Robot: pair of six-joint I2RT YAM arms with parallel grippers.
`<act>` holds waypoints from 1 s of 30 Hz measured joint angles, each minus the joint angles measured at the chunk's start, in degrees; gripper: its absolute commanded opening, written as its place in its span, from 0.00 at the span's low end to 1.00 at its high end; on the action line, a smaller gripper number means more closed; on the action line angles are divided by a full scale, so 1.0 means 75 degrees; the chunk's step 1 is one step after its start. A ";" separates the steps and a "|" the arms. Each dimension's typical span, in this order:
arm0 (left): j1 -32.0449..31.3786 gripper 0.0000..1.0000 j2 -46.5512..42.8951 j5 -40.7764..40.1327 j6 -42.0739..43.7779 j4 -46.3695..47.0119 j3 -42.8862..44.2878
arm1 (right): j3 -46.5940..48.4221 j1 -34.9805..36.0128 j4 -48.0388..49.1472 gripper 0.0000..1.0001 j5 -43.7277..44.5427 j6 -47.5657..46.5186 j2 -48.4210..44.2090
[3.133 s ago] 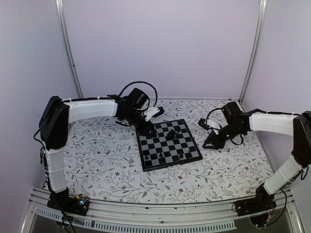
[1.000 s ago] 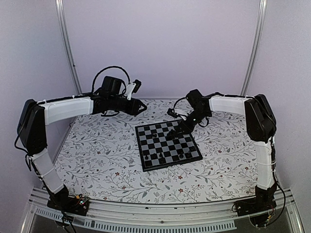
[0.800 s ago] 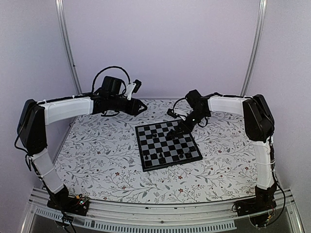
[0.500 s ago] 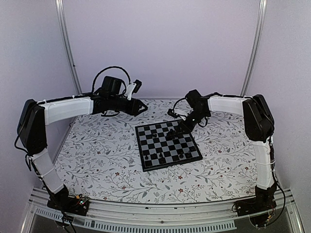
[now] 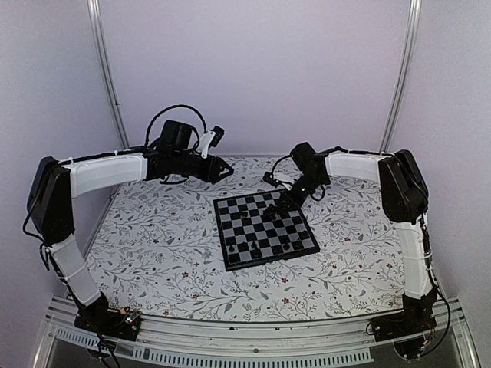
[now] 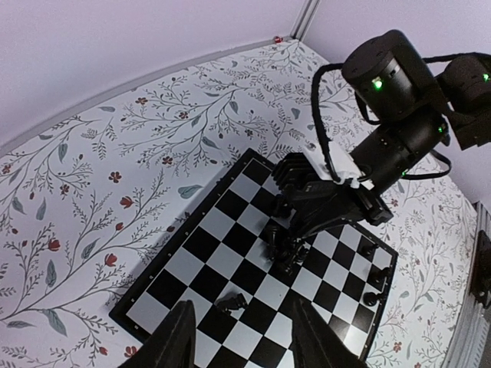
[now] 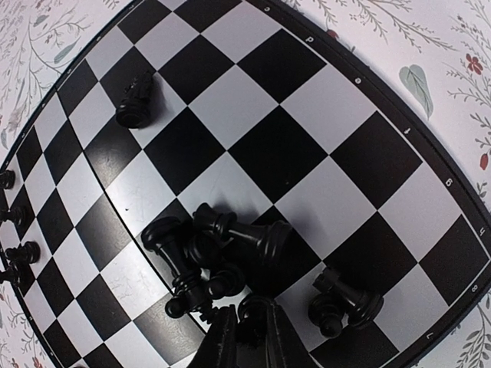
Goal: Set up the chess pieces on the board
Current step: Pick up the chess piece from the chessboard, then place the chess piece on the chessboard.
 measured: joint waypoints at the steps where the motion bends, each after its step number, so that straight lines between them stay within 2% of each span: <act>1: 0.0000 0.45 0.0000 0.0009 0.0000 0.0003 0.0000 | 0.0000 0.0003 0.0003 0.12 -0.0006 0.0012 0.0012; 12: 0.0000 0.46 0.0003 0.0079 0.0003 -0.0015 0.0003 | -0.0230 0.0015 0.0041 0.06 0.0052 0.0017 -0.0172; 24: 0.0000 0.47 0.0093 0.0122 0.0000 -0.0023 0.0026 | -0.2311 0.0023 0.0242 0.05 -0.0003 -0.0096 -0.2594; 30: 0.0000 0.47 0.0122 0.0137 0.0000 -0.0032 0.0026 | -0.3876 0.0023 0.0385 0.05 -0.0020 -0.0291 -0.3564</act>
